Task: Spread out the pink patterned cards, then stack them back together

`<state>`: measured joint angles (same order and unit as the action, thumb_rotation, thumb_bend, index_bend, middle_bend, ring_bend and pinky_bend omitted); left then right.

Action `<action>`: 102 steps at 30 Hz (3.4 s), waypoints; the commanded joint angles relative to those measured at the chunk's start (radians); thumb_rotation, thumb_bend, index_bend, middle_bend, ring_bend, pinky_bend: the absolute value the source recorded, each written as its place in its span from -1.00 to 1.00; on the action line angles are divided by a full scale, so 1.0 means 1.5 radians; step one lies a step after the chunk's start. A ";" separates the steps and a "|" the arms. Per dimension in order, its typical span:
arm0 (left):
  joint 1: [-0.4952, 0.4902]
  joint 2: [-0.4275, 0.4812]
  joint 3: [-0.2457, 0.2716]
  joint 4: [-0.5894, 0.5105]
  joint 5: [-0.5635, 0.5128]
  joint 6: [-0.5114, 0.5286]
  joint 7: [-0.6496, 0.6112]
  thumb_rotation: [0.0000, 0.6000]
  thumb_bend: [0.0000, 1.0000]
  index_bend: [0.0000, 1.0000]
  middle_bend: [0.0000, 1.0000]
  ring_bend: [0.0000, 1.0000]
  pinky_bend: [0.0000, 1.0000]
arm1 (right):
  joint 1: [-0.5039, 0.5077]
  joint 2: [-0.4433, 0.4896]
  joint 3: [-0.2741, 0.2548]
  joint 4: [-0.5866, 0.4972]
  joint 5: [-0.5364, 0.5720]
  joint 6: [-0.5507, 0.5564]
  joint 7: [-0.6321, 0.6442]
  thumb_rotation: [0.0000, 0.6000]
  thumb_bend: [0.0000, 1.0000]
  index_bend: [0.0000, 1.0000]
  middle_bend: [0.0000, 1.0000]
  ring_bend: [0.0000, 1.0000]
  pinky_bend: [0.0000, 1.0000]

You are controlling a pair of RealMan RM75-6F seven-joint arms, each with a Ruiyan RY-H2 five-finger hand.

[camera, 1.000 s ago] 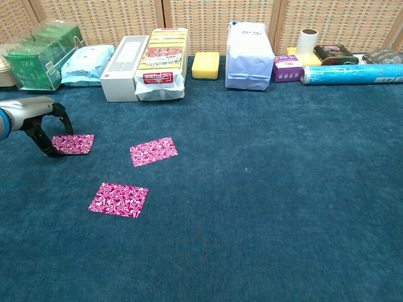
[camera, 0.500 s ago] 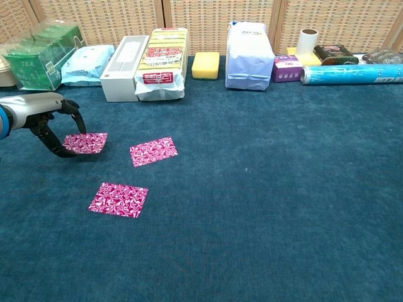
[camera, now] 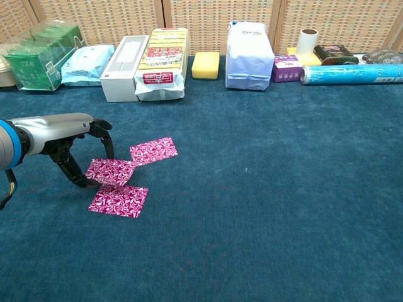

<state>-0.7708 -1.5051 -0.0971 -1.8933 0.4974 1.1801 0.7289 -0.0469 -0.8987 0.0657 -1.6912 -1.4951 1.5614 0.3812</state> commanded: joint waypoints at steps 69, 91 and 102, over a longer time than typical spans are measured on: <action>-0.017 -0.101 0.010 -0.032 -0.050 0.123 0.154 1.00 -0.69 -0.28 -1.00 -1.00 -0.75 | -0.002 0.004 -0.002 0.003 -0.006 0.004 0.017 1.00 -0.99 -0.85 -1.00 -1.00 -1.00; -0.013 -0.078 -0.063 0.011 -0.032 0.067 0.057 1.00 -0.68 -0.39 -1.00 -1.00 -0.75 | -0.001 0.007 -0.003 0.000 -0.009 0.003 0.014 1.00 -0.98 -0.85 -1.00 -1.00 -1.00; -0.104 -0.198 -0.190 0.163 -0.180 0.156 0.142 1.00 -0.68 -0.39 -1.00 -1.00 -0.75 | -0.001 0.004 -0.003 0.007 -0.006 0.003 0.021 1.00 -0.99 -0.85 -1.00 -1.00 -1.00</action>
<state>-0.8940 -1.7595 -0.3453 -1.6969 0.2612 1.3911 0.9149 -0.0486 -0.8926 0.0616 -1.6819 -1.5051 1.5655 0.4115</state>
